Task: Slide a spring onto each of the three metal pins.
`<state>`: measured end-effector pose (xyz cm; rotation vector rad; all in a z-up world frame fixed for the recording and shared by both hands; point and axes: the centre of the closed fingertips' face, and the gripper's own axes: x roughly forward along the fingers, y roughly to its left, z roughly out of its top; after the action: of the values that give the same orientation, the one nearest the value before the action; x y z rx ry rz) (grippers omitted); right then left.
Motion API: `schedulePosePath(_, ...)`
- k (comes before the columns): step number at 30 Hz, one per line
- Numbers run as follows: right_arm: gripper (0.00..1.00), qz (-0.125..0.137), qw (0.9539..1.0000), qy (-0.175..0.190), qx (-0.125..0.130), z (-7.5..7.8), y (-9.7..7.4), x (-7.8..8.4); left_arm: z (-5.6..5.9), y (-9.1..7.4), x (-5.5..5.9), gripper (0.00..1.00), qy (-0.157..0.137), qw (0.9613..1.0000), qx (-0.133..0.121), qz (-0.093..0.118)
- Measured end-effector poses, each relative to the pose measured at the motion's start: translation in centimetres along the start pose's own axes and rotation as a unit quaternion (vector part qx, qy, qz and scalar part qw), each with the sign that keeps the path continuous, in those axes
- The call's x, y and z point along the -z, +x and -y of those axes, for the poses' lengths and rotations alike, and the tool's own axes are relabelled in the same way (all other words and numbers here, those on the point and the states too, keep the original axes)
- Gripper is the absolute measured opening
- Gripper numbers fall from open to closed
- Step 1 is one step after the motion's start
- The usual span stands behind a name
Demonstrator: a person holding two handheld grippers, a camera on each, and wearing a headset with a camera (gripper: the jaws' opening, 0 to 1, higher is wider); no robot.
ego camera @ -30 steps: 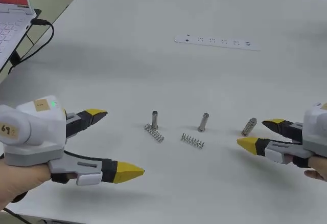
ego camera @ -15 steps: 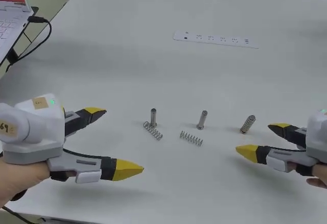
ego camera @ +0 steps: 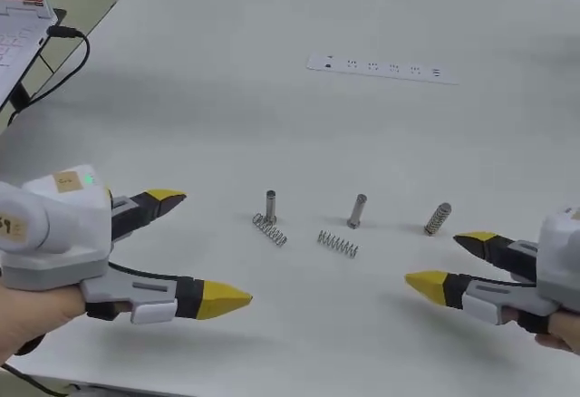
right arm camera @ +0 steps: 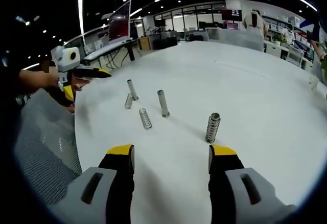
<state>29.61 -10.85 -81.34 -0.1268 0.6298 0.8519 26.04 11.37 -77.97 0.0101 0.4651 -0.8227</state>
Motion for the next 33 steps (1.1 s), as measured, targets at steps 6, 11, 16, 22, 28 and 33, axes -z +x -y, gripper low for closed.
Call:
schedulePosePath(6, 0.55, -0.001, 0.9999, -0.013, -0.010, -0.6, 0.0, -0.1, -0.1, 0.0, -0.1, 0.98, 0.000, 1.0000, -0.001, 0.001)
schedulePosePath(11, 0.52, 0.003, 0.9997, -0.013, -0.019, -1.2, -0.2, -0.4, -0.1, 0.1, -0.1, 0.98, -0.001, 1.0000, 0.000, 0.001)
schedulePosePath(16, 0.46, -0.001, 0.9994, -0.019, -0.028, -1.7, 0.0, -0.5, 0.1, 0.1, 0.0, 0.98, 0.000, 1.0000, 0.002, 0.000)
schedulePosePath(22, 0.41, -0.012, 0.9985, -0.036, -0.038, -2.4, 0.6, -0.8, 0.1, 0.0, 0.0, 0.98, 0.000, 1.0000, 0.003, -0.002)
schedulePosePath(28, 0.37, -0.018, 0.9968, -0.056, -0.054, -3.3, 1.5, -1.2, 0.1, -0.1, -0.1, 0.97, 0.001, 1.0000, 0.003, -0.002)
schedulePosePath(33, 0.34, -0.027, 0.9934, -0.087, -0.071, -4.4, 2.3, -1.6, 0.2, -0.1, -0.2, 0.97, 0.002, 1.0000, 0.004, -0.002)
